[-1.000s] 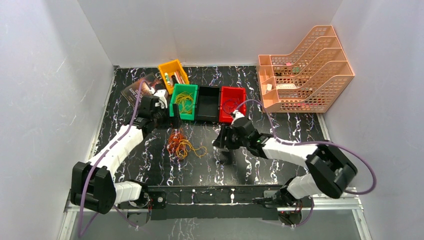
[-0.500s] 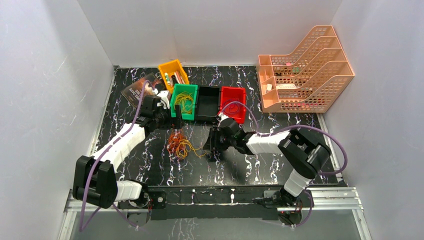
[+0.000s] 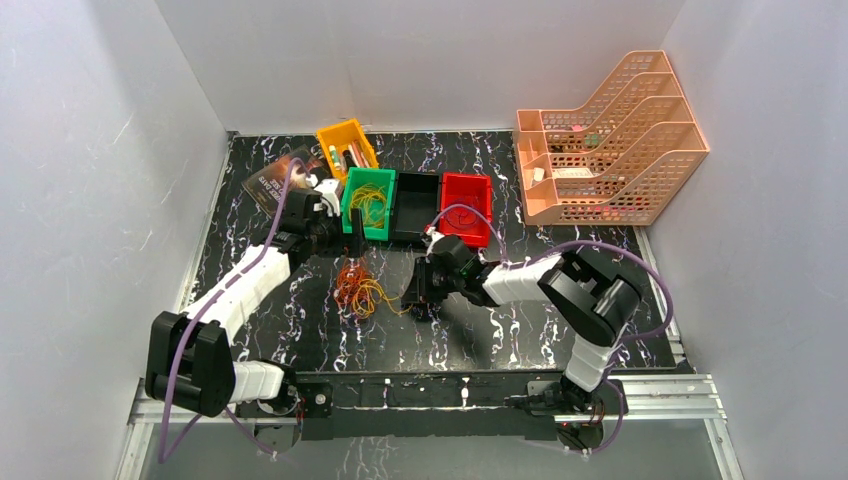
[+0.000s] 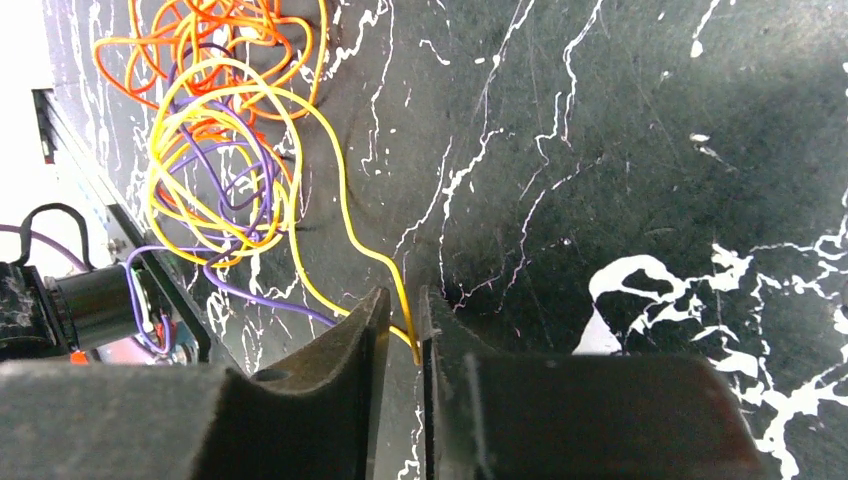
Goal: Untangle the cables
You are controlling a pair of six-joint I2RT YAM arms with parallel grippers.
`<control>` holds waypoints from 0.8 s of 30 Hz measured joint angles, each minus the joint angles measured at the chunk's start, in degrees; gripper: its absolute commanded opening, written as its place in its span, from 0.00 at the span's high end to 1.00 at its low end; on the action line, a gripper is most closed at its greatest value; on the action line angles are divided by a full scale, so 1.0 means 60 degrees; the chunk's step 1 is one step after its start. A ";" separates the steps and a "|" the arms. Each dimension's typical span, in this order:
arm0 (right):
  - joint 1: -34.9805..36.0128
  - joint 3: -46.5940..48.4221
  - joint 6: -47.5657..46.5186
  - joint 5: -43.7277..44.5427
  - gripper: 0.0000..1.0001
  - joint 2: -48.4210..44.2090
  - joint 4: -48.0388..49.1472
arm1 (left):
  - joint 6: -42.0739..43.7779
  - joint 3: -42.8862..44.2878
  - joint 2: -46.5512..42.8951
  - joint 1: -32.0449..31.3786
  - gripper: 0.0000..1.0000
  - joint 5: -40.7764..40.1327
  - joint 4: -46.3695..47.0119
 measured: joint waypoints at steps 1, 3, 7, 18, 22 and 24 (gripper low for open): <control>0.0007 0.0011 -0.0040 -0.0011 0.81 0.0033 0.0025 | 0.0033 0.0033 0.0000 0.0000 0.07 -0.0015 -0.0004; 0.0025 0.0011 -0.0160 0.0044 0.88 -0.0011 -0.0007 | 0.0149 0.0098 0.0000 0.0000 0.07 0.0000 0.0018; 0.0033 -0.0157 -0.0645 0.0382 0.96 -0.0776 -0.0251 | 0.0335 0.0015 -0.0270 0.0000 0.08 0.0404 0.0393; 0.0051 -0.0266 -0.2295 0.1818 1.00 -0.5016 -0.1636 | 0.0113 -0.0270 -0.1359 -0.0382 0.10 0.2477 0.2845; 0.0051 -0.0066 -0.2896 0.2200 1.00 -0.5890 -0.2787 | -0.0259 -0.0732 -0.1417 -0.0663 0.11 0.3275 0.4233; 0.0051 0.0098 -0.3067 0.2408 1.00 -0.6043 -0.3282 | -0.0412 -0.1049 -0.1501 -0.0685 0.11 0.3632 0.4754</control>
